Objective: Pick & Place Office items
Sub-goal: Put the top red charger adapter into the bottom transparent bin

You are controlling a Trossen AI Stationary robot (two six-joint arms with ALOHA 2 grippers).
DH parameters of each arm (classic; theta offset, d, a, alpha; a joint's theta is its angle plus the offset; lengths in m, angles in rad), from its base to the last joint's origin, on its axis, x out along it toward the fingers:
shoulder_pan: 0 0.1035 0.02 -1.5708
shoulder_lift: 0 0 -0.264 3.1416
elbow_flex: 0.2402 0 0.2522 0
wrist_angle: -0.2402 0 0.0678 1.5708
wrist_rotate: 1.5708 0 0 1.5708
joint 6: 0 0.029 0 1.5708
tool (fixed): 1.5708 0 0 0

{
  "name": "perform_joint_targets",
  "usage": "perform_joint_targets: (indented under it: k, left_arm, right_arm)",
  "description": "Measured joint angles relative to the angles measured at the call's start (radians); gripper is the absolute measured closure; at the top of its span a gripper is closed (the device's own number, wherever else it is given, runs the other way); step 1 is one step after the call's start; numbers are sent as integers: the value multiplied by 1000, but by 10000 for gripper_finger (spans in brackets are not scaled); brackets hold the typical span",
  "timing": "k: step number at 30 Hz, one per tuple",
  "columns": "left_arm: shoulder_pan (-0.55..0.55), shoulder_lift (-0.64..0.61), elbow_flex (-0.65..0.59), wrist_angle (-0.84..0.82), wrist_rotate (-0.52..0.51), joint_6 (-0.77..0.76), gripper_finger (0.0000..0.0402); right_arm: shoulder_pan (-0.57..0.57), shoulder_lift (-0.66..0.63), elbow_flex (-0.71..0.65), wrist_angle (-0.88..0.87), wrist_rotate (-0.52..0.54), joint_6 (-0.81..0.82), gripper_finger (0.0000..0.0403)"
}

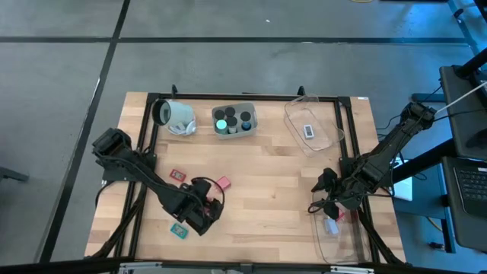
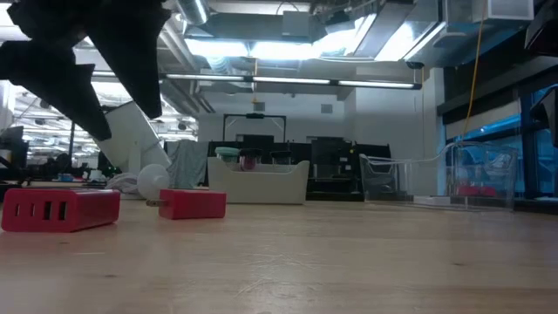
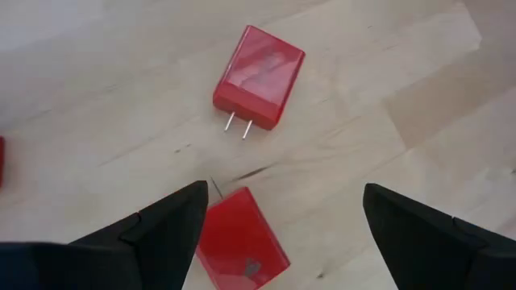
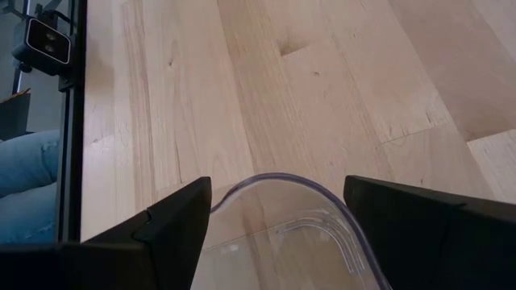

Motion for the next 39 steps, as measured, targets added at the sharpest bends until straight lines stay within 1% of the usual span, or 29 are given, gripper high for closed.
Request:
perform_joint_targets:
  k: [3, 5, 8, 12, 20, 21, 22, 24, 26, 29, 32, 34, 37, 39]
  left_arm:
    - [3, 0, 0, -14, 43, 0, 73]
    - [0, 0, 0, -29, 55, -11, 73]
    - [-9, 0, 0, -67, 33, -60, 73]
    - [-10, 0, 0, -95, 30, -99, 73]
    - [-13, 0, 0, -94, 30, -73, 73]
    - [-14, 0, 0, -94, 33, -74, 73]
    - [-17, 0, 0, -94, 36, -74, 73]
    - [-27, 0, 0, -94, 45, -74, 73]
    - [-39, 1, 0, -94, 52, -75, 73]
    - [-61, 1, 0, -94, 52, -85, 73]
    - [-84, 1, 0, -94, 40, -107, 73]
    - [-98, 1, 0, -93, 26, -126, 73]
    - [-112, 1, 0, -93, 8, -137, 73]
    - [-118, 1, 0, -93, 7, -138, 73]
  right_arm:
    - [0, 0, 0, 0, 0, 0, 117]
    - [0, 0, 0, 0, 0, 0, 117]
    - [0, 0, 0, 0, 0, 0, 117]
    - [0, 0, 0, 0, 0, 0, 117]
    - [0, 0, 0, 0, 0, 0, 117]
    - [0, 0, 0, 0, 0, -5, 117]
    - [0, 0, 0, -4, 5, -54, 117]
    - [-1, 0, 0, -8, 50, -200, 117]
    - [-2, 0, 0, -11, 123, -292, 117]
    - [-2, 0, 0, -11, 231, -362, 117]
    - [-2, 0, 0, -11, 290, -398, 117]
    - [-2, 0, 0, -11, 292, -397, 117]
    - [-2, 0, 0, -9, 255, -394, 117]
    - [-2, 0, 0, 3, 255, -378, 117]
